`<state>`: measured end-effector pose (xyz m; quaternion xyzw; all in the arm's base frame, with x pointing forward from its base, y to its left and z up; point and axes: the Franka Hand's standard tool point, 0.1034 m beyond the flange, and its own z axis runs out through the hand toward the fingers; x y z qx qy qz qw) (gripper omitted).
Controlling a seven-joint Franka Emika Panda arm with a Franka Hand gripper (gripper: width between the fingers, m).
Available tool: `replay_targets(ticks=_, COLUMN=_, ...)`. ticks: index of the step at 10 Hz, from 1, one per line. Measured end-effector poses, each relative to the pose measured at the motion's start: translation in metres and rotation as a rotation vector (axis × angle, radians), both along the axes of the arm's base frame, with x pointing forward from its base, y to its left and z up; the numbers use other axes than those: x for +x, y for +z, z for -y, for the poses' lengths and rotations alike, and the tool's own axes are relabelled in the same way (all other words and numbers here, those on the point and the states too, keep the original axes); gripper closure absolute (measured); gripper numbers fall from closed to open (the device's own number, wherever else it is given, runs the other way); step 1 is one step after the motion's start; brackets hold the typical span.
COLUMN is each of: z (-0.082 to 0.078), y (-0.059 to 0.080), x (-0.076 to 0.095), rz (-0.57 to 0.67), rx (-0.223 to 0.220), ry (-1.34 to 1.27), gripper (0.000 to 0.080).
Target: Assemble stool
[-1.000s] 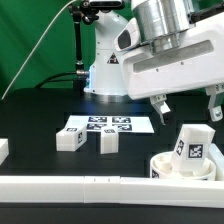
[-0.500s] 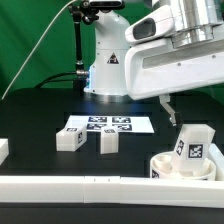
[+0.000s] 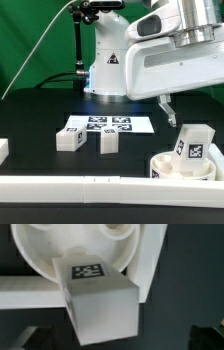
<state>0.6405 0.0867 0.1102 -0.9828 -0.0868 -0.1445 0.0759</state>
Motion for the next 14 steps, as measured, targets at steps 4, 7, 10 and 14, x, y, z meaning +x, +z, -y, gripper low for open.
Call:
replay_targets(ticks=4, z=-0.004, y=-0.002, x=-0.003, rz=0.058, rx=-0.157, ry=0.400, gripper=0.0150)
replay_targets(ticks=7, z=-0.013, y=-0.005, x=-0.008, rz=0.046, rx=-0.243, ry=0.635, gripper=0.0150)
replay_targets(ticks=10, z=-0.008, y=-0.006, x=-0.008, rz=0.046, rx=-0.295, ry=0.834, gripper=0.0150)
replay_targets(ticks=14, z=-0.003, y=-0.009, x=-0.006, rz=0.072, rx=-0.389, ry=1.134, gripper=0.0150)
